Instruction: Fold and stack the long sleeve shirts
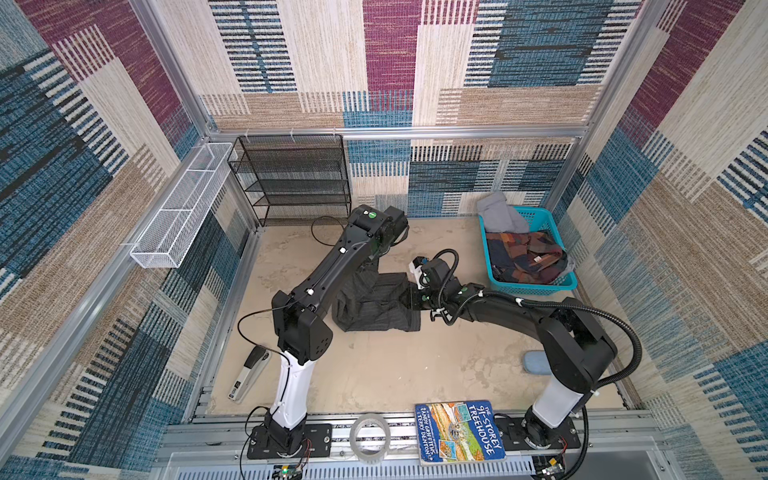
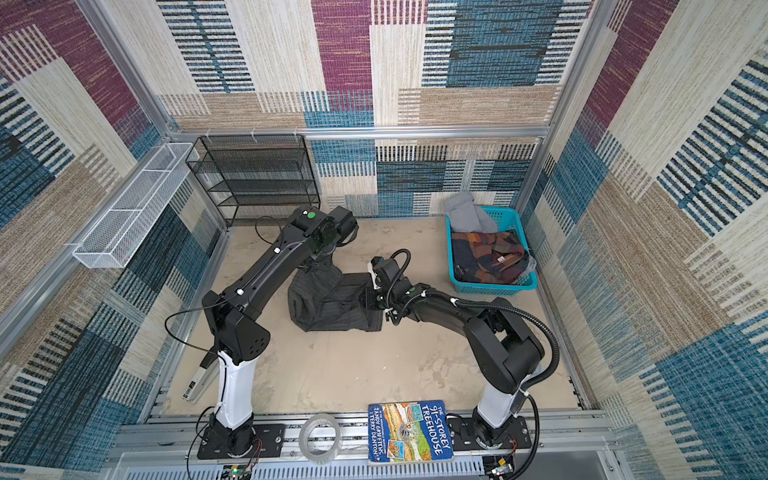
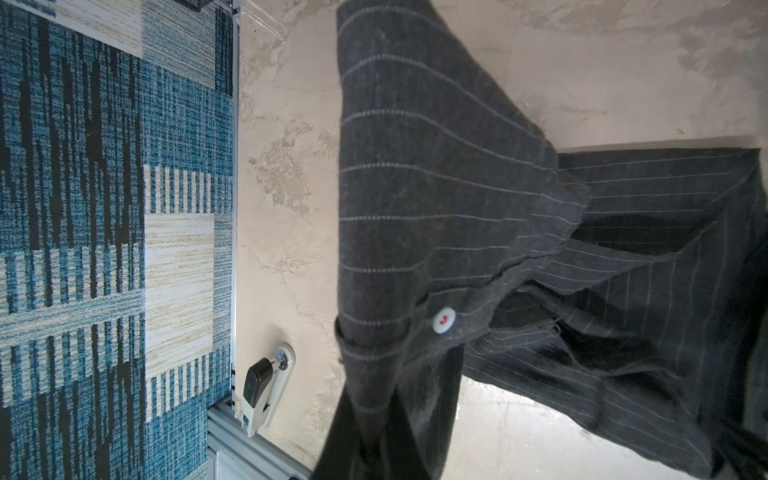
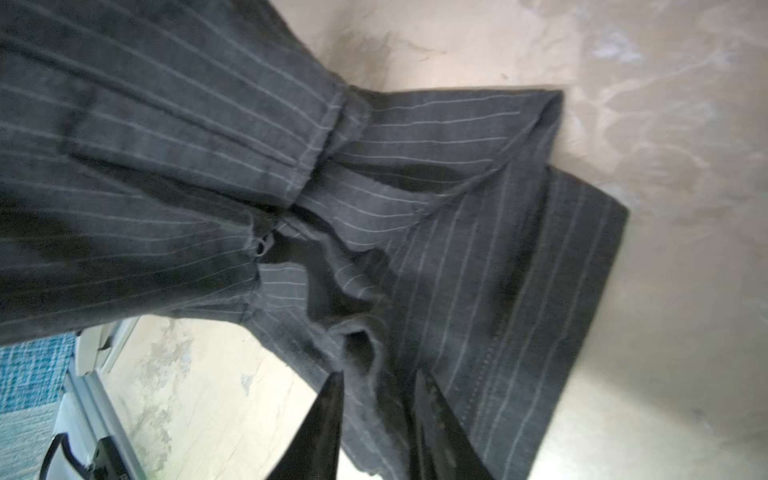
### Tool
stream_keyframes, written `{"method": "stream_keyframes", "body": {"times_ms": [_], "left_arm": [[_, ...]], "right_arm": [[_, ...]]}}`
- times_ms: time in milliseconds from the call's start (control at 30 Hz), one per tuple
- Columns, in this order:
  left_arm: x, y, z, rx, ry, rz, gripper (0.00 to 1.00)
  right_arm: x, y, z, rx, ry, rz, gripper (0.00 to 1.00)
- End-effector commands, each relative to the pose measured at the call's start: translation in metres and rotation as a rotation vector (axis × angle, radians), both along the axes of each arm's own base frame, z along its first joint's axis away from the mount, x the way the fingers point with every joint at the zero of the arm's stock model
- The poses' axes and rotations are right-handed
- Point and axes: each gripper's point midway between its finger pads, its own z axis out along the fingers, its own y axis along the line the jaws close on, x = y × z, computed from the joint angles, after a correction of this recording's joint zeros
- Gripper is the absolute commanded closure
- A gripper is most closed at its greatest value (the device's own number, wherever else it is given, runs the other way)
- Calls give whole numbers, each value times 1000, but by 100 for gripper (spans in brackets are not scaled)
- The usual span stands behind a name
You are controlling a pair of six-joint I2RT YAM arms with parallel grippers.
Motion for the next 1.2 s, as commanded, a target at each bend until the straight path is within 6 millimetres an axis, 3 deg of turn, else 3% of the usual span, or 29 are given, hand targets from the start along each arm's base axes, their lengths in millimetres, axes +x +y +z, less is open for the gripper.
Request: {"method": "stream_keyframes", "body": {"times_ms": [0, 200, 433, 567, 833, 967, 1167], "left_arm": [[-27, 27, 7, 112, 138, -36, 100], [-29, 31, 1, 80, 175, -81, 100], [-45, 36, -15, -109, 221, -128, 100], [-59, 49, -23, -210, 241, -104, 100], [-63, 98, -27, -69, 215, 3, 100], [-53, 102, -29, -22, 214, 11, 100], [-36, 108, -15, 80, 196, -5, 100]], "right_arm": [[-4, 17, 10, 64, -27, 59, 67], [-5, 41, -1, 138, 5, 125, 68], [16, 42, -65, 43, 93, 68, 71], [22, 41, -86, 2, 131, 46, 72], [32, 40, -94, -44, 149, 14, 73], [33, 44, -92, -39, 155, 20, 73], [35, 52, -91, -20, 177, 14, 73]]}}
